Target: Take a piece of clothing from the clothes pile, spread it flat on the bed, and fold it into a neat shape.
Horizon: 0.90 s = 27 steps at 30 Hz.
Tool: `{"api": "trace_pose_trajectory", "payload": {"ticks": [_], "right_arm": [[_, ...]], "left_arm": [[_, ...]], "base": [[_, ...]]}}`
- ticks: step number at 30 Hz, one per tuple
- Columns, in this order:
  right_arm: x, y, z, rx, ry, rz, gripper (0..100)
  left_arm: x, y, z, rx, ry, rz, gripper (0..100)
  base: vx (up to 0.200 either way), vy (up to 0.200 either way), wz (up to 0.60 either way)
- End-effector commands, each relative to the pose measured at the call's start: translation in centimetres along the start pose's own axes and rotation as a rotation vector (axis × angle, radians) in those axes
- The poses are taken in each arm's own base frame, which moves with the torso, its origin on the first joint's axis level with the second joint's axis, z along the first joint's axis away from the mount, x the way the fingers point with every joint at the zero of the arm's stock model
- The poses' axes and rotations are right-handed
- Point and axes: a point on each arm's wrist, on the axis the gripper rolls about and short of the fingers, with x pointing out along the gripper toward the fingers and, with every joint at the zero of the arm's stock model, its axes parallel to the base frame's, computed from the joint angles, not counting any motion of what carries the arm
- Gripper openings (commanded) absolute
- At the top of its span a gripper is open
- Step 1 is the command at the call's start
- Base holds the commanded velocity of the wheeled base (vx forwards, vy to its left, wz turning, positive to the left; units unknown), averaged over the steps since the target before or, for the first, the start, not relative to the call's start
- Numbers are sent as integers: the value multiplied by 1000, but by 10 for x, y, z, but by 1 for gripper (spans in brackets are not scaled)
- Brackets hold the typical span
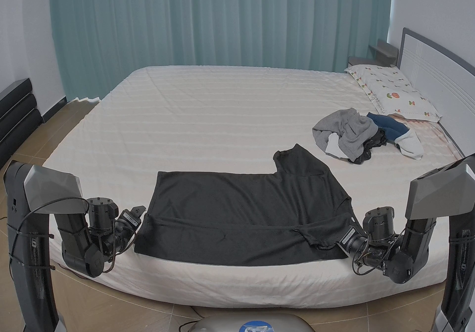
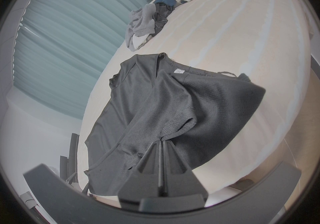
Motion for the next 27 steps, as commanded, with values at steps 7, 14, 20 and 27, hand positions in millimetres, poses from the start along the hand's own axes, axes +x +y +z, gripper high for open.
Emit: {"api": "trace_pose_trajectory", "payload": {"ticks": [7,14,20,27], "right_arm": [[-12,-4,5,-32,-6,-13,0],[-6,-14,1,-63,21,-49,0],[-6,-17,2,-72,21,-57,100],[-23,1,26,-33,-98,84,100]], "left_arm": [[0,0,0,0,0,0,100],[0,0,0,-2,-1,-1,100],[0,1,0,0,2,3,100],[-4,0,1,1,-21,10,100]], "base": [[0,0,0],[0,0,0],[0,0,0],[0,0,0]]}}
